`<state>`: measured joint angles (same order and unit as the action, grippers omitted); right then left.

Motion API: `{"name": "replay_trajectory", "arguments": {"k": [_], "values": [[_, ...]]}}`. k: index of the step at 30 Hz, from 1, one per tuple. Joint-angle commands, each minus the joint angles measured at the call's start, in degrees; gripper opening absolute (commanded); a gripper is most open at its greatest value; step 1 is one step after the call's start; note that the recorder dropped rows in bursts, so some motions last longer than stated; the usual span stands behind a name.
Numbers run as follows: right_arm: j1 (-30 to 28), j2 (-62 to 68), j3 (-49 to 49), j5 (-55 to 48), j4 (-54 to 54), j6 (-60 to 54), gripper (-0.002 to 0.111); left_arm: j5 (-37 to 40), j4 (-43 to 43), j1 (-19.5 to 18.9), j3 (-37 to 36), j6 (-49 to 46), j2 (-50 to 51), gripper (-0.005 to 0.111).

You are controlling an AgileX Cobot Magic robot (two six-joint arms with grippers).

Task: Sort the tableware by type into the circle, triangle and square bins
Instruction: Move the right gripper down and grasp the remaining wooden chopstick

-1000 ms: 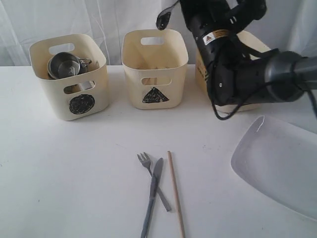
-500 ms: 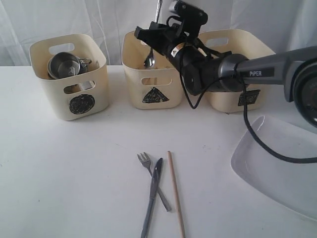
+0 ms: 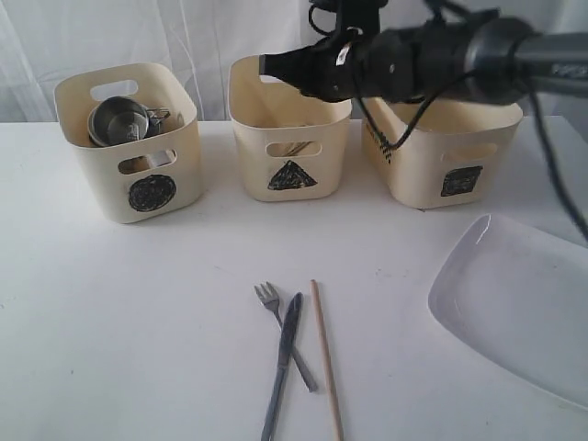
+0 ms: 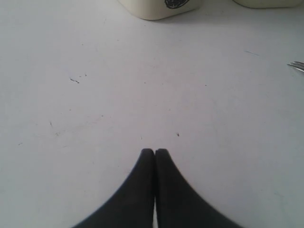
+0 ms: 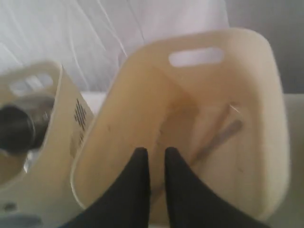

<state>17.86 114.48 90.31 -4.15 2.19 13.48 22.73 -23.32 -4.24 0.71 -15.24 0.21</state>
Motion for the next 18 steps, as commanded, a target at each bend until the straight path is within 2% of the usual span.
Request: {"name": "replay_trajectory", "arguments": {"k": [1, 6, 10, 15, 18], "values": [[-0.70, -7.97, 0.42, -27.19, -3.32, -14.39, 0.000, 1.34, -0.21, -0.29, -0.62, 0.01, -0.21, 0.000], [0.82, -13.91, -0.71, -50.23, -0.51, -14.56, 0.000, 1.34, -0.21, -0.29, -0.62, 0.01, -0.21, 0.000], [2.54, -16.29, -6.80, -65.42, 4.92, -14.56, 0.000, 1.34, -0.21, -0.29, -0.62, 0.01, -0.21, 0.000], [5.74, -17.08, -18.70, -65.05, 8.51, -14.80, 0.000, 1.34, -0.21, -0.29, -0.62, 0.01, -0.21, 0.000], [7.11, -17.08, -26.02, -54.95, 10.04, -13.48, 0.000, 1.34, -0.21, -0.29, -0.62, 0.01, -0.21, 0.000]]}}
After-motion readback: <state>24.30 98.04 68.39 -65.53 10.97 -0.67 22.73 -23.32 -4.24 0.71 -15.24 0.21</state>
